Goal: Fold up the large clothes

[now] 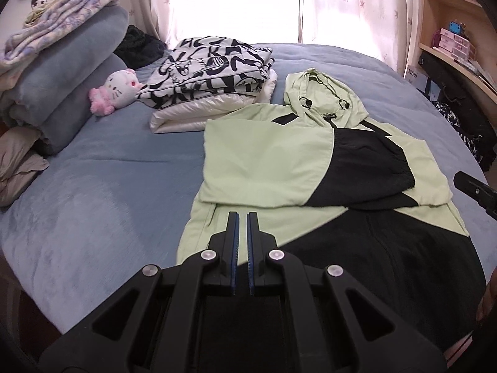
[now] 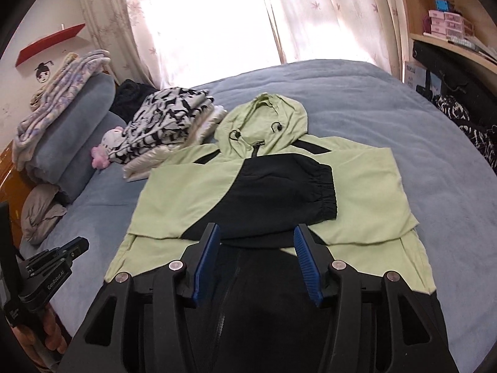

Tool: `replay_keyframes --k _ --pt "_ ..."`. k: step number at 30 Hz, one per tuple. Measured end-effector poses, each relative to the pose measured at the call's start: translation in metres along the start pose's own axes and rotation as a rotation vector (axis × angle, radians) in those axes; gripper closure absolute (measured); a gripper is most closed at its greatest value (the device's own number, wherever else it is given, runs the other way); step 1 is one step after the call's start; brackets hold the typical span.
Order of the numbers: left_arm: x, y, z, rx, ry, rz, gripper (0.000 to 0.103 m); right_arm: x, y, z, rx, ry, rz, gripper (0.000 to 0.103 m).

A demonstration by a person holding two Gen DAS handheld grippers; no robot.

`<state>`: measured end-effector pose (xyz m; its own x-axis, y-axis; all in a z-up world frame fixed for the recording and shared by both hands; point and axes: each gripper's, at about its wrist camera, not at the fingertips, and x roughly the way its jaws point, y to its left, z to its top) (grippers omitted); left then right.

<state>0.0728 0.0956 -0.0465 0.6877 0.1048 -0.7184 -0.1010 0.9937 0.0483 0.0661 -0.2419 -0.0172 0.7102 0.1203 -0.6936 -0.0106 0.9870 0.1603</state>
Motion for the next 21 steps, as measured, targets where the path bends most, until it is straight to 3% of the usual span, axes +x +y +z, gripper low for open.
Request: replay_keyframes --k 7,9,11,14,16,18,21 --pt "-0.038 0.030 -0.027 -0.034 -0.002 0.014 0.100 -0.056 0.006 -0.030 -0.021 -0.016 0.011 0.051" --pt "-0.044 0.048 -0.036 -0.059 0.017 0.005 0.101 -0.070 -0.001 -0.039 -0.032 -0.020 0.002 0.043" --pt "-0.046 0.066 -0.046 -0.080 0.038 -0.004 0.101 -0.083 -0.009 -0.046 -0.037 -0.021 -0.004 0.024" --pt "-0.045 0.101 -0.065 -0.103 0.100 -0.024 0.100 -0.106 -0.033 -0.061 -0.031 -0.024 -0.017 0.022" --pt "-0.040 0.126 -0.084 -0.122 0.176 -0.091 0.091 -0.119 -0.054 -0.074 -0.012 -0.001 -0.017 0.022" --pt "-0.037 0.142 -0.100 -0.144 0.221 -0.137 0.058 -0.125 -0.079 -0.085 -0.002 0.036 -0.034 0.022" --pt "-0.035 0.160 -0.128 -0.172 0.254 -0.215 0.050 -0.137 -0.115 -0.106 0.009 0.095 -0.062 0.022"
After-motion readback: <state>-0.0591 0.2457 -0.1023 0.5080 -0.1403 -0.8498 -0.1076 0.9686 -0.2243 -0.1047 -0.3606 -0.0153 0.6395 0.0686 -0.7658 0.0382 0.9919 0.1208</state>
